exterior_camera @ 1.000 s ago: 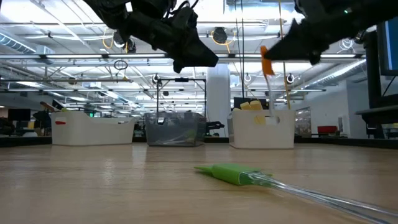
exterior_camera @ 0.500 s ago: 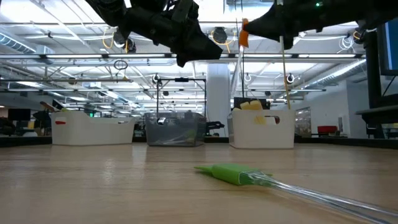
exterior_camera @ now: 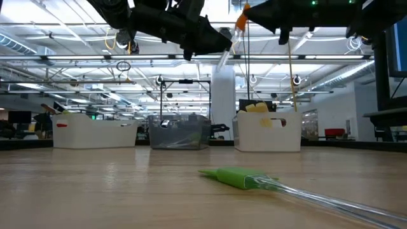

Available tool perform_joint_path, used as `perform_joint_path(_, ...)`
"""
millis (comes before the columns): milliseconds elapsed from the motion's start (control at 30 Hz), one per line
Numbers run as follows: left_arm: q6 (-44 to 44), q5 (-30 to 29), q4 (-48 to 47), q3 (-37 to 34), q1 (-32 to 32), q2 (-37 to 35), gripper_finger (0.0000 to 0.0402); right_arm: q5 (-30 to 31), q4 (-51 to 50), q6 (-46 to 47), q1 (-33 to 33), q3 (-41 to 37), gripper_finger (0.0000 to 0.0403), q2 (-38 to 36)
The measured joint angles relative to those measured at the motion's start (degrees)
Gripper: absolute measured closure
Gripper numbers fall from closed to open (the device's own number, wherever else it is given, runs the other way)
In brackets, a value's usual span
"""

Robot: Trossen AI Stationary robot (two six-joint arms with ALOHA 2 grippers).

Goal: Pick & Place Kitchen Items
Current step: Put the orange spatula into the black bin

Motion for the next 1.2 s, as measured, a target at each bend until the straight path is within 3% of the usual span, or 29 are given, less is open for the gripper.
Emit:
perform_joint_path(400, 2.7, -4.7, 0.1, 0.0, 0.0, 0.0, 0.0302, -1.7, 11.5, -1.2, -0.3, 0.0, 0.0389, 6.4)
perform_joint_path(500, 2.9, -5.4, 0.1, 0.0, 0.0, 0.0, 0.0324, -1.6, 11.8, -2.1, -0.3, 0.0, 0.0389, 6.8)
perform_joint_path(633, 3.1, -6.0, -0.4, 0.0, 0.0, 0.0, 0.0384, -1.3, 11.7, -2.6, -0.4, 0.0, 0.0383, 6.9)
perform_joint_path(833, 1.7, -7.1, -1.6, 0.0, -0.1, -0.1, 0.0384, -1.4, 10.8, -7.2, -0.4, 0.0, 0.0342, 6.9)
perform_joint_path(1200, -2.2, -8.7, -7.2, 0.0, 2.4, -0.1, 0.0394, -1.7, -1.0, -2.0, -0.3, 0.0, 0.0253, 6.9)
